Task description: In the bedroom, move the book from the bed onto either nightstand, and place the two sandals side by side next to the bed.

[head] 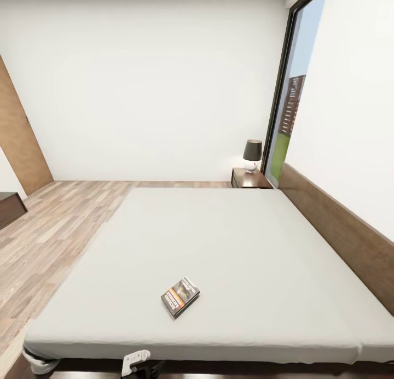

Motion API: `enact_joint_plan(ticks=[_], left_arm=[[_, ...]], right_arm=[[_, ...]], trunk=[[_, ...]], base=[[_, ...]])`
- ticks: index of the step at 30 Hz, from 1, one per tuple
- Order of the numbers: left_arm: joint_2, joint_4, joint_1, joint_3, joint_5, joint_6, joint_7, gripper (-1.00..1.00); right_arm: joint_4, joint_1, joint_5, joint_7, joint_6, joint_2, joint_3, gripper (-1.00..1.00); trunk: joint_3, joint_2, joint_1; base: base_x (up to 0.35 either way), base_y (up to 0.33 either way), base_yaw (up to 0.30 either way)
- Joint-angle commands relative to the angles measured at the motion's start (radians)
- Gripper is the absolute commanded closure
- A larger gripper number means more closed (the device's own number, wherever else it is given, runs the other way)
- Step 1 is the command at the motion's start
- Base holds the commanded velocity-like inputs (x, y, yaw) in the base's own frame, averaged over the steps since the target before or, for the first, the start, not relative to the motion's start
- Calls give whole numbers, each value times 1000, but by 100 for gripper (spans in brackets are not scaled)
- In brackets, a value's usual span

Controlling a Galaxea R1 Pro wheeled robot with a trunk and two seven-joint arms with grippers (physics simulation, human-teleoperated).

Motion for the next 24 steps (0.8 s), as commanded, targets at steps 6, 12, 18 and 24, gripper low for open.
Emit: enact_joint_plan(ticks=[6,12,18,24], left_arm=[[0,2,-1,8,-2,-1,-5,-100],[0,2,-1,8,-2,-1,-5,-100],[0,2,-1,8,-2,-1,-5,-100],[0,2,-1,8,-2,-1,-5,-100]], right_arm=[[1,-1,-5,2,-5,0,5,-100],[1,-1,-5,2,-5,-1,5,-100],[1,-1,-5,2,-5,-1,5,-100],[1,-1,-5,2,-5,-1,5,-100]], trunk=[[17,41,-23],[36,83,-46],[55,125,-69],[55,125,-69]], base=[[0,0,0],[0,0,0],[0,0,0],[0,0,0]])
